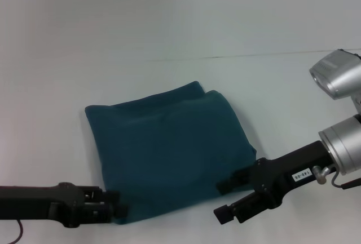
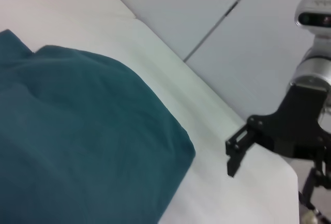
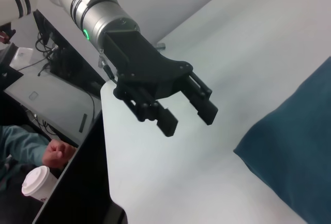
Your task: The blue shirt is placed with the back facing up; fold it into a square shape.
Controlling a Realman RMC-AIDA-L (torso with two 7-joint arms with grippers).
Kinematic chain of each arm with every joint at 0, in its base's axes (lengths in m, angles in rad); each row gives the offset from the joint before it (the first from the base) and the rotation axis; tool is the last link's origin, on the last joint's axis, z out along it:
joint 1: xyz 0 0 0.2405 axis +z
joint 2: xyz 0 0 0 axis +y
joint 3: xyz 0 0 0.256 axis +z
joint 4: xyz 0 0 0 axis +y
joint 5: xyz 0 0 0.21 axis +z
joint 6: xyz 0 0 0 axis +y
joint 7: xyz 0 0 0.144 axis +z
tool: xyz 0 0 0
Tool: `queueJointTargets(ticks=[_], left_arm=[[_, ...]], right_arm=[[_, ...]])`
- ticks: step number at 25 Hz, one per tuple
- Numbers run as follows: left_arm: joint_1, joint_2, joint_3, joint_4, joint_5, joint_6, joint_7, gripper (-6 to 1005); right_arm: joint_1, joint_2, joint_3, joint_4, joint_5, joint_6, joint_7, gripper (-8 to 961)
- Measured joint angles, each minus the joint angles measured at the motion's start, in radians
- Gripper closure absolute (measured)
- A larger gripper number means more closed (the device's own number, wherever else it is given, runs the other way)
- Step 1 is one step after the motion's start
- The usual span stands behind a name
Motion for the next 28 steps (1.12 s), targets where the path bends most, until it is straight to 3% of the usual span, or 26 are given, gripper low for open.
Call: queueJointTargets(ticks=[10,21,28], left_arm=[[-0.004,-0.038,0.037,0.019,-0.002,-0.074,0.094,398],[-0.007,-0.033,0.047,0.029,-0.004,-0.053,0.087,246],[-0.01,-0.031,0.041,0.03,-0.005,-0.052,0.072,243]], right_arm=[[0.001,0.006,-0.023,-0.037,-0.001,0.006,-0.018,40],[0.002,0.009,-0.032,-0.038,0.0,0.027,-0.019,39],[0.003,0.01,-0.031,-0.038,0.002,0.028,-0.021,39]])
